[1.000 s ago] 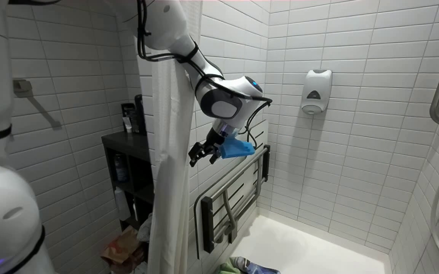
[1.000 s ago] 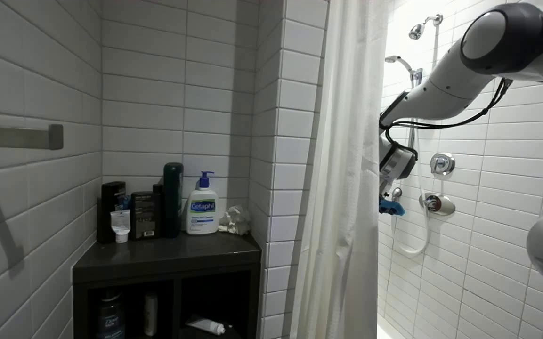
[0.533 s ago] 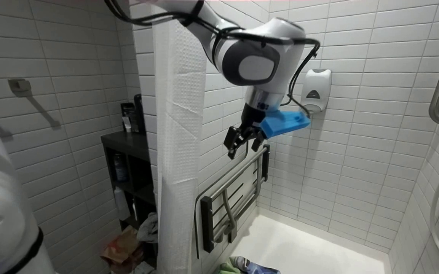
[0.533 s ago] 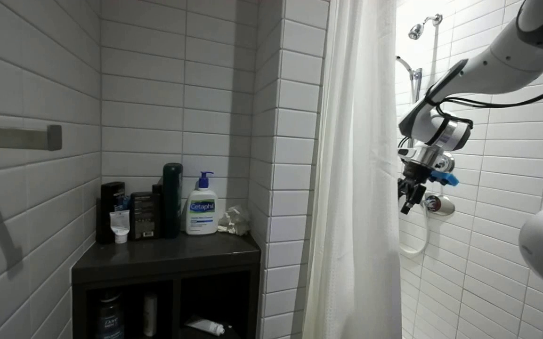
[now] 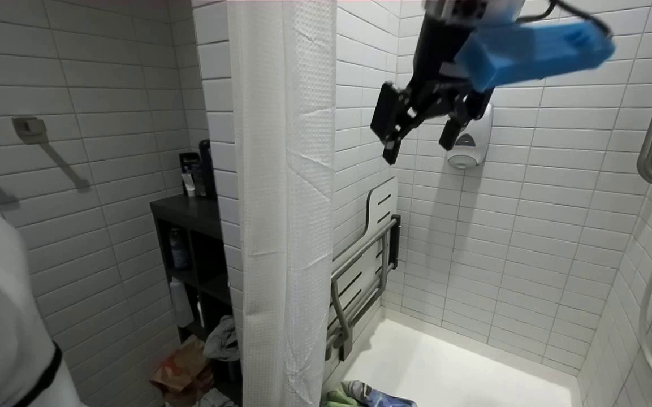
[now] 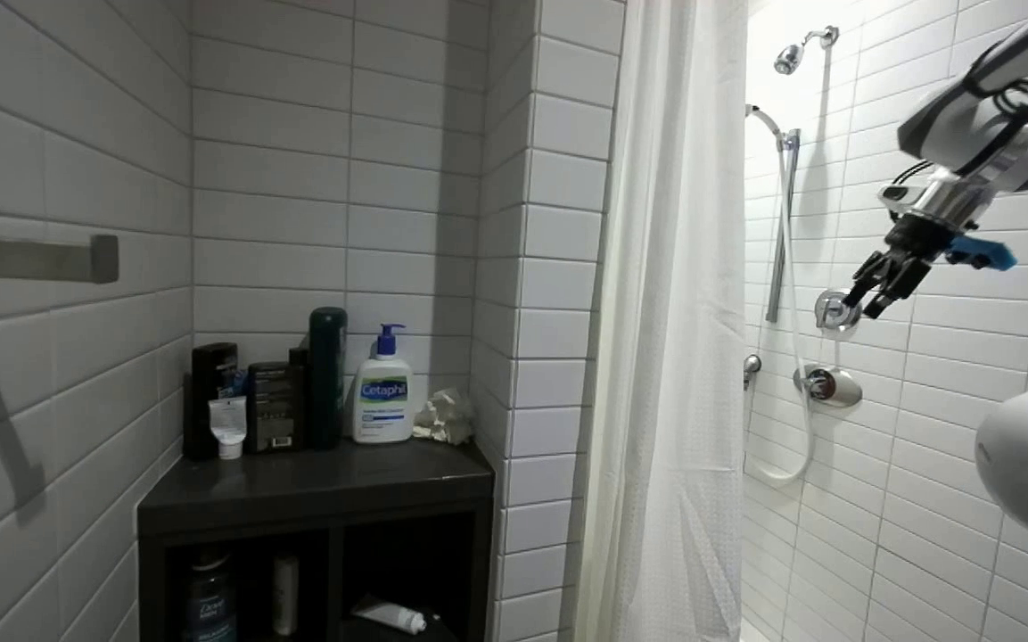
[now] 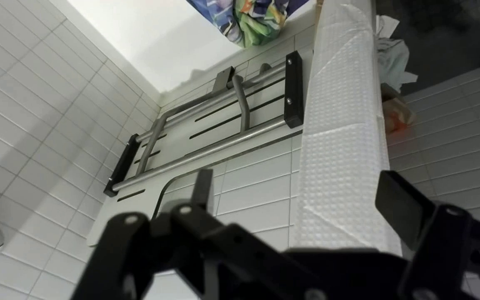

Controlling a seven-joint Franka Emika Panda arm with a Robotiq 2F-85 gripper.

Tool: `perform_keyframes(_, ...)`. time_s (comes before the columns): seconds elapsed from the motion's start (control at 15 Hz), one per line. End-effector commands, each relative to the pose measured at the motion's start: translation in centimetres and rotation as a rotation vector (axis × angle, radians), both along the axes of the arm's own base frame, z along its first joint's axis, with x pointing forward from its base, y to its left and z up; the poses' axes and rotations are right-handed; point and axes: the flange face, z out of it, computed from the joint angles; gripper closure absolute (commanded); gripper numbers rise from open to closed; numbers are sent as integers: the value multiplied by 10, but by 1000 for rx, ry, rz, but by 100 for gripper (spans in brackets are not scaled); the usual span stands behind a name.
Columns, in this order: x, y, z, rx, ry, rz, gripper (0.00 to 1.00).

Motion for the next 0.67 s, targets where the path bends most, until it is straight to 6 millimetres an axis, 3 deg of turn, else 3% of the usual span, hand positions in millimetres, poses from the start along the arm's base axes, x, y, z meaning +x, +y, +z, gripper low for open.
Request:
perform_keyframes(0.0, -63, -12, 65, 72, -28, -40, 0)
perform_keyframes(0.33, -111, -10, 127, 324, -186, -147, 0)
perform_keyframes(0.6, -111, 7, 161, 437, -417, -212, 0)
